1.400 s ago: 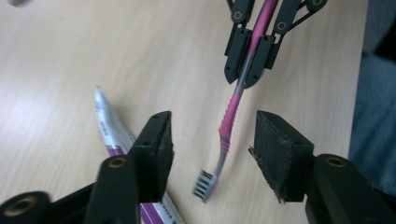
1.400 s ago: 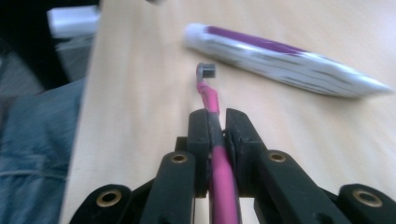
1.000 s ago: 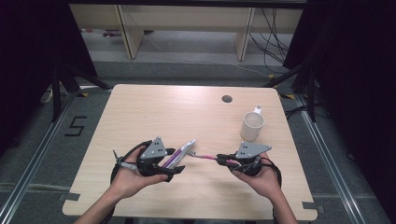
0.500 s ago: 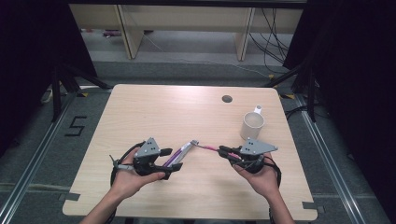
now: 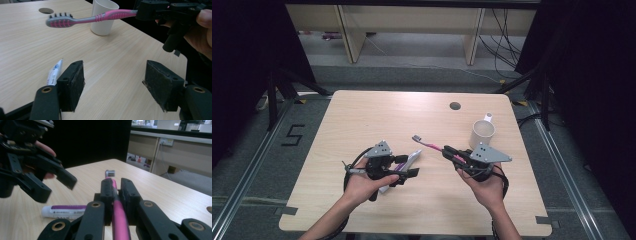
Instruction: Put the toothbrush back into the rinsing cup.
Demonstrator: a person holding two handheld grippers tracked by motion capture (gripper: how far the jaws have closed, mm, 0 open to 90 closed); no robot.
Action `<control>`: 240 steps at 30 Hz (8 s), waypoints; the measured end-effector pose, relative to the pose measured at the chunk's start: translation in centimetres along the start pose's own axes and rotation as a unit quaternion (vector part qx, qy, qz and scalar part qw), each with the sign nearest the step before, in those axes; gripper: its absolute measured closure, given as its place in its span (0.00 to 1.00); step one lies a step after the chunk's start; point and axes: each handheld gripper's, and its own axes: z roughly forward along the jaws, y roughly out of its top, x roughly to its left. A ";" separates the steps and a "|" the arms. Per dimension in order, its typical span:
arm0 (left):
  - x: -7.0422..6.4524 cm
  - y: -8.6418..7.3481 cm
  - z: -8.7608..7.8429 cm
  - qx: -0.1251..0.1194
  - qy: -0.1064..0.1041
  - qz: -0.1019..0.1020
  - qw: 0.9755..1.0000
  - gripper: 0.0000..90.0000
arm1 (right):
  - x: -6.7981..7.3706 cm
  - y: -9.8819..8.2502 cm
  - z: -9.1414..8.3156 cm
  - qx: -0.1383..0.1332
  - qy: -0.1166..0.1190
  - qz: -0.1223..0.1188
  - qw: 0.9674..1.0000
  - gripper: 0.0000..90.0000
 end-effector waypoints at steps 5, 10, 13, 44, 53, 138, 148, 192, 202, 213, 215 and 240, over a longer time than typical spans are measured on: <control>-0.2 0.3 1.6 -0.012 -0.030 -0.028 0.999 0.36 | 0.0 0.1 0.3 -0.014 -0.006 -0.007 1.000 0.90; 0.1 0.8 2.7 -0.040 -0.053 -0.074 0.995 0.36 | 0.1 0.3 0.1 -0.019 0.004 -0.003 1.000 0.90; 0.4 1.2 3.0 -0.058 -0.056 -0.088 0.993 0.36 | 0.3 0.5 0.0 -0.021 0.013 0.003 1.000 0.90; -0.3 4.3 1.6 -0.189 -0.089 -0.089 0.974 0.85 | 2.0 -0.1 1.7 -0.011 0.029 -0.008 0.999 0.90; -1.4 5.2 1.4 -0.168 -0.057 -0.019 0.984 0.89 | 2.5 -0.3 2.7 0.033 0.034 -0.007 0.999 0.82; -0.8 3.1 -1.5 -0.132 0.108 0.076 0.982 0.38 | -0.7 1.6 0.9 0.002 -0.156 0.036 0.987 0.93; 2.3 1.4 -4.8 -0.131 0.164 0.067 0.975 0.37 | -3.1 2.7 -1.0 -0.023 -0.195 0.027 0.980 0.92; 7.3 -11.4 -9.9 -0.161 0.300 -0.018 0.940 0.33 | -8.6 3.9 -3.5 -0.047 -0.269 0.037 0.961 0.93; 7.5 -11.7 -9.4 -0.164 0.300 0.000 0.940 0.33 | -9.9 4.4 -3.6 -0.045 -0.285 0.025 0.957 0.93; 7.3 -11.7 -9.3 -0.163 0.302 0.006 0.939 0.33 | -11.5 4.8 -3.1 -0.045 -0.300 0.016 0.953 0.93; 7.3 -11.7 -9.3 -0.162 0.303 0.006 0.939 0.33 | -11.8 4.9 -3.0 -0.044 -0.296 0.017 0.954 0.93; 7.3 -11.7 -9.3 -0.163 0.303 0.003 0.939 0.34 | -15.0 4.9 -0.8 -0.026 -0.319 0.025 0.947 0.93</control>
